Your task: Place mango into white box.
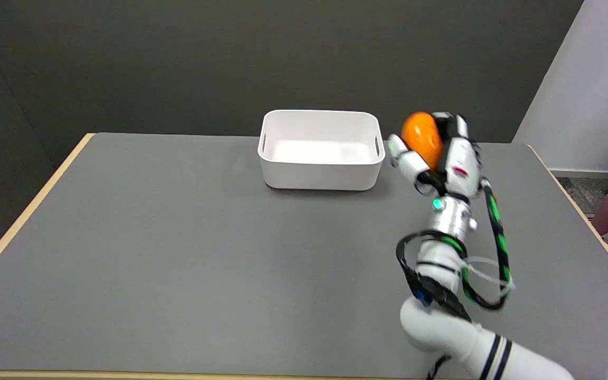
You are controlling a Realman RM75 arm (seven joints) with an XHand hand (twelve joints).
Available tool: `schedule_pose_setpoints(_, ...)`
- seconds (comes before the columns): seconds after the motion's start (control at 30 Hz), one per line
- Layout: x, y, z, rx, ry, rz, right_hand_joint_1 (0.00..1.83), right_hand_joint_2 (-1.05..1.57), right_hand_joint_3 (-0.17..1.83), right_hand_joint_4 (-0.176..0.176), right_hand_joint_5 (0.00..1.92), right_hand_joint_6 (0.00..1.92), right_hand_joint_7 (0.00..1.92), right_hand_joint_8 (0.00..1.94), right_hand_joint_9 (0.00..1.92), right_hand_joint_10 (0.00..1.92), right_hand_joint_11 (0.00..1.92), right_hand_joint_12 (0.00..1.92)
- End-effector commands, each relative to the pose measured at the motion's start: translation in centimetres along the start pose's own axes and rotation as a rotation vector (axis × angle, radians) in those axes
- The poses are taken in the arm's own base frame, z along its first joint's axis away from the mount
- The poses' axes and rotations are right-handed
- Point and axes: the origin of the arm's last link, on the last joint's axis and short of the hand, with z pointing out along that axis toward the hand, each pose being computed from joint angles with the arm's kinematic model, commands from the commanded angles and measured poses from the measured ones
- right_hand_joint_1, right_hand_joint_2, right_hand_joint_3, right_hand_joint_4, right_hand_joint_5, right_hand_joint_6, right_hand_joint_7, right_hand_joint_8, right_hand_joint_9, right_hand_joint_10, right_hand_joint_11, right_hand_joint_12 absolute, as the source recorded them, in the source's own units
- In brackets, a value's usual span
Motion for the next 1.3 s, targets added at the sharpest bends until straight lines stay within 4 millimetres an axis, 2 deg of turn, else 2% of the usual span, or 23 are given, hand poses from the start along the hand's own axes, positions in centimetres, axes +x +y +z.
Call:
schedule_pose_setpoints(0.03,-6.6,-6.9,8.2,0.247,-0.322,0.088,1.15,1.15,0.38,-0.176,0.58,1.62,0.63,1.67,0.85,1.92,0.70,1.92)
schedule_pose_setpoints(0.37,-10.5,-6.4,12.1,0.186,-0.367,-0.006,1.14,1.16,0.38,-0.176,0.57,1.62,0.63,1.68,0.84,1.92,0.63,1.92)
schedule_pose_setpoints(0.5,-11.4,-4.6,14.6,0.114,-0.345,0.004,1.14,1.16,0.38,-0.176,0.57,1.62,0.63,1.68,0.84,1.92,0.58,1.92)
schedule_pose_setpoints(0.67,-12.4,-3.1,15.6,0.064,-0.368,-0.042,1.14,1.17,0.37,-0.176,0.56,1.63,0.62,1.68,0.84,1.92,0.48,1.92)
schedule_pose_setpoints(0.93,-14.0,-2.0,14.9,0.029,-0.489,-0.067,1.13,1.20,0.35,-0.176,0.54,1.66,0.59,1.71,0.83,1.92,0.37,1.92)
schedule_pose_setpoints(1.17,-17.0,-2.1,11.3,0.028,-0.616,-0.065,1.12,1.21,0.34,-0.176,0.53,1.67,0.58,1.73,0.83,1.92,0.34,1.92)
schedule_pose_setpoints(1.3,-17.9,-2.4,10.3,0.048,-0.655,-0.085,1.13,1.20,0.34,-0.176,0.53,1.66,0.59,1.72,0.83,1.92,0.36,1.92)
